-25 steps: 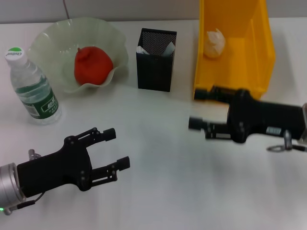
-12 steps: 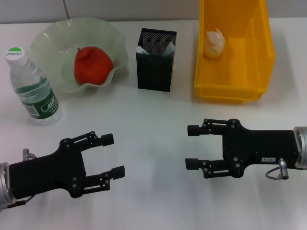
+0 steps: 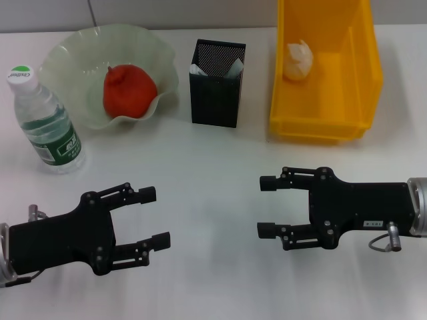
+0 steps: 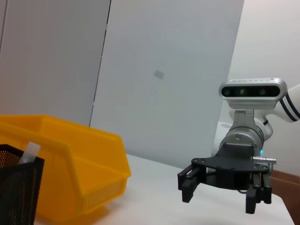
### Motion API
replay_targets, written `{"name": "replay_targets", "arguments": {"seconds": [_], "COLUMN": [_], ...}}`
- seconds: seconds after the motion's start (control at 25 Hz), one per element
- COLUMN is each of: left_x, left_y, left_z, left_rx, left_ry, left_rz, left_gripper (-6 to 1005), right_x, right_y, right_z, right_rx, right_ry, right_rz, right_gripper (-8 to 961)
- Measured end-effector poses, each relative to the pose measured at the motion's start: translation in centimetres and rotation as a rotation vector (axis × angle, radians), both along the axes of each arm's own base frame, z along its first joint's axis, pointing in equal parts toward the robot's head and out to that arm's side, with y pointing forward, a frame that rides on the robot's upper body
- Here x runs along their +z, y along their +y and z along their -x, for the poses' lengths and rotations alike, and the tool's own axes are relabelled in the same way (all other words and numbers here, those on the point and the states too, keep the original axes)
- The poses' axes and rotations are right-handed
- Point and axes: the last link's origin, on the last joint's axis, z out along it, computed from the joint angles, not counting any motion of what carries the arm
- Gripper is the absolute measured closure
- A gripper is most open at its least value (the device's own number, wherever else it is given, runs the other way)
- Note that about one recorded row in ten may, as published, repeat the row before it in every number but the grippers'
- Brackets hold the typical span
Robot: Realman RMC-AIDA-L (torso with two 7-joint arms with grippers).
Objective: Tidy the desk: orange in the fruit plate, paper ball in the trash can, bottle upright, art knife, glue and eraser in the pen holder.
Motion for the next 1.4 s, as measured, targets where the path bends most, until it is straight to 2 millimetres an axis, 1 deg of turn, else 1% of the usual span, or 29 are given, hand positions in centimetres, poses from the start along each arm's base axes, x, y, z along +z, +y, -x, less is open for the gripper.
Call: {"name": "replay_targets", "arguments": {"seconds": [1.4], "left_x": [0.26], "left_y": [0.24], "left_z": [-0.08], "left_rx": [0.008], "left_ry": [-0.003], "left_rz": [0.018], "left_gripper": [200], "right_x": [-0.16], "right_y": [0.25], "right_z": [-0.05], "right_rx": [-0.007], "right_ry": [-0.011], "right_rz": [-0.009], "right_gripper": [175]}}
